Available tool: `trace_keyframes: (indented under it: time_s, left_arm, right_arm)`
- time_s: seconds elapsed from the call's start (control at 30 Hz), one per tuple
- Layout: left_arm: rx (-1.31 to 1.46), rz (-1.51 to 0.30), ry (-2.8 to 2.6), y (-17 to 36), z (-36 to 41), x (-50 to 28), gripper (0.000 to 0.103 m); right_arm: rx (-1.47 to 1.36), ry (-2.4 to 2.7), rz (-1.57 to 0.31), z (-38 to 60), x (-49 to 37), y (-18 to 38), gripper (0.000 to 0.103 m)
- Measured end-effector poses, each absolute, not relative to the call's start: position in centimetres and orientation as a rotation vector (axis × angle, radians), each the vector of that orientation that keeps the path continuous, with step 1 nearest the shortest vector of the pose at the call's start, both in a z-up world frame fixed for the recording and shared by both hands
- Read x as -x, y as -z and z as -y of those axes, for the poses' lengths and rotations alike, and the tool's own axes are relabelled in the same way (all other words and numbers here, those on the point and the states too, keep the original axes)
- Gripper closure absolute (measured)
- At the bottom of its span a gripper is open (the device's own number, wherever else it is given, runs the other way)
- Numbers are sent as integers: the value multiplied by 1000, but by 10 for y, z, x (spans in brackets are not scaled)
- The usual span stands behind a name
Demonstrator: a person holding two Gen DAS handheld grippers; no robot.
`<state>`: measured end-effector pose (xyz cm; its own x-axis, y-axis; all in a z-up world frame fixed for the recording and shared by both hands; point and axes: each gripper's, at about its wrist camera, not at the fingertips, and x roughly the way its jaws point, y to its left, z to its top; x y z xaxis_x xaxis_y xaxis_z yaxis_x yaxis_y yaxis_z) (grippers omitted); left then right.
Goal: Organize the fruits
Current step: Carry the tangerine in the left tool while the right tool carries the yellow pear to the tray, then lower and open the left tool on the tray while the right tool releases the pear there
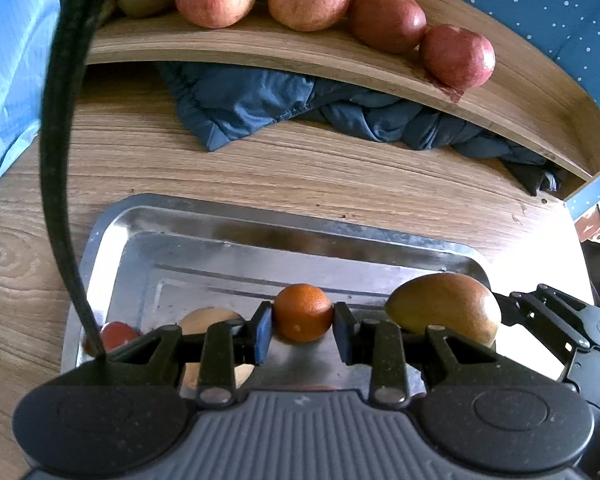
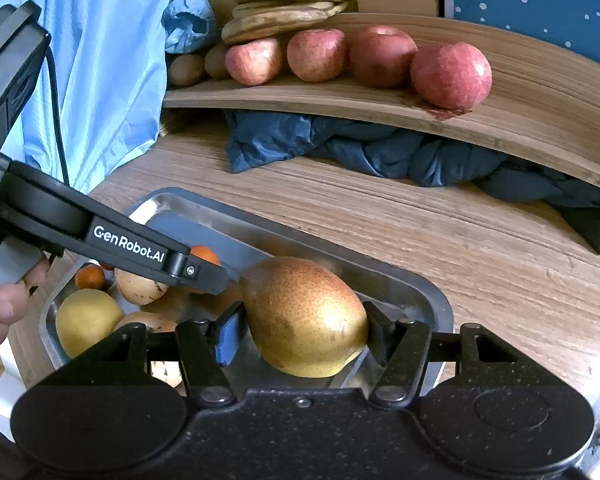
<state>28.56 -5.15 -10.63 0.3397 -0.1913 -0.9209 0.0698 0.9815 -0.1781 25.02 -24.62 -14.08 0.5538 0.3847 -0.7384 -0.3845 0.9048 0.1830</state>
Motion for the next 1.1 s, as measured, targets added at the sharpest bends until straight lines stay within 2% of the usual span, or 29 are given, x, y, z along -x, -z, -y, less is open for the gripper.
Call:
trace_keyframes:
  time_s: [0.23, 0.77, 1.1]
  left_arm:
    - [108, -1219, 162, 105, 49, -287, 66]
    - [103, -1223, 157, 104, 49, -291, 66]
    - [90, -1209, 157, 97, 60, -287, 54]
  right_arm:
    - [1, -463, -844, 241, -253, 136, 44]
    - [15, -403, -847, 243, -257, 137, 44]
    - [7, -377, -837, 248, -253, 133, 40]
